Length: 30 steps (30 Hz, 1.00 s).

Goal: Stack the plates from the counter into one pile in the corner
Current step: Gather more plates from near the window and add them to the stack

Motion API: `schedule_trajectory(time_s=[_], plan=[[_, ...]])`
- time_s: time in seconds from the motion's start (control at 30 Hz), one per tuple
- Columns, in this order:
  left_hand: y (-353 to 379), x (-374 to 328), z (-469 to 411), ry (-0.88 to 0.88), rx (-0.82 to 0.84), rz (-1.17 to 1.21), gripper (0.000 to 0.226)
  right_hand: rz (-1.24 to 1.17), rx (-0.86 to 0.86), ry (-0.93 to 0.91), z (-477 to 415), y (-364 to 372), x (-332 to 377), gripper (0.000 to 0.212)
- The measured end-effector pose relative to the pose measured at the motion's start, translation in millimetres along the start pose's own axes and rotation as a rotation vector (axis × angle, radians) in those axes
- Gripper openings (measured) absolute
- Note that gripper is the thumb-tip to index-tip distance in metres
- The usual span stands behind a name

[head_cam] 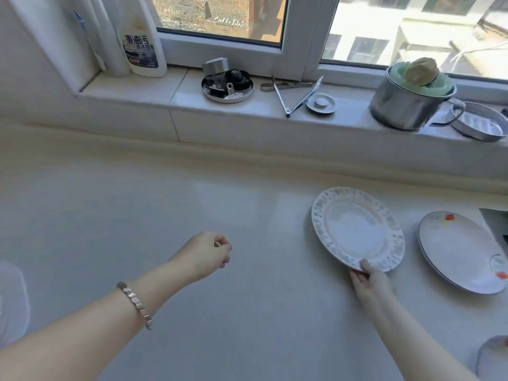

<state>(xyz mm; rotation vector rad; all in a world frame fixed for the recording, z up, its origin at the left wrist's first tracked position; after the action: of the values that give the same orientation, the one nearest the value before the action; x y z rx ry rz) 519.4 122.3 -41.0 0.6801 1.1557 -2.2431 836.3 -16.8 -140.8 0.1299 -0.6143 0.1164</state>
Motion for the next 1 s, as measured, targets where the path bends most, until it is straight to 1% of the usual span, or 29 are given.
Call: schedule_trajectory(time_s=[0.03, 0.1, 0.13, 0.23, 0.3, 0.4, 0.5, 0.57, 0.6, 0.7, 0.77, 0.83, 0.9, 1.0], plan=[[0, -2, 0, -0.003, 0.003, 0.039, 0.018, 0.022, 0.037, -0.005, 3, -4, -1, 0.019], [-1, -6, 2, -0.003, -0.003, 0.140, 0.014, 0.134, 0.147, -0.029, 19, -7, -7, 0.036], [-4, -8, 4, -0.007, -0.016, 0.195, 0.012, 0.207, 0.195, -0.053, 32, -7, -10, 0.037], [-23, -12, 10, -0.030, -0.071, 0.313, 0.026, 0.382, 0.377, -0.084, 85, 9, -25, 0.023], [-46, -6, 17, -0.012, -0.124, 0.326, 0.030, 0.475, 0.501, -0.086, 124, 26, -41, 0.020], [-102, 27, 34, 0.061, -0.305, 0.130, 0.032, 0.605, 0.683, -0.099, 182, 57, -71, 0.018], [-163, 81, 58, 0.036, -0.462, 0.084, 0.031, 0.729, 0.809, -0.184, 238, 90, -101, 0.019], [-202, 115, 79, -0.001, -0.536, 0.030, 0.034, 0.844, 0.839, -0.302, 272, 115, -125, 0.027], [-221, 129, 89, -0.007, -0.572, 0.008, 0.034, 0.912, 0.840, -0.377, 289, 128, -138, 0.027], [-280, 172, 125, -0.008, -0.700, -0.036, 0.035, 1.111, 0.886, -0.564, 339, 163, -184, 0.015], [-317, 205, 146, -0.036, -0.770, -0.055, 0.039, 1.197, 0.961, -0.642, 372, 184, -221, 0.017], [-350, 239, 166, -0.094, -0.826, -0.119, 0.040, 1.259, 1.028, -0.698, 400, 200, -259, 0.021], [-374, 275, 179, -0.165, -0.837, -0.193, 0.041, 1.328, 1.073, -0.735, 421, 213, -299, 0.025], [-396, 326, 190, -0.259, -0.825, -0.272, 0.042, 1.396, 1.110, -0.720, 439, 224, -351, 0.029]])
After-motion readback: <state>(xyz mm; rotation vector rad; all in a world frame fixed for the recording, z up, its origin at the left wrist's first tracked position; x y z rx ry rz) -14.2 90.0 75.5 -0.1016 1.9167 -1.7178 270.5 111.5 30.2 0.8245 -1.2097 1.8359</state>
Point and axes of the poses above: each hand's wrist, its own z-axis away from the middle knuckle, its own y-axis out of the palm, x = y × z, the point moved 8 cm from there along -z, towards the middle knuckle, and after that the axes turned 8 degrees about -x, right-handed, at the moved point
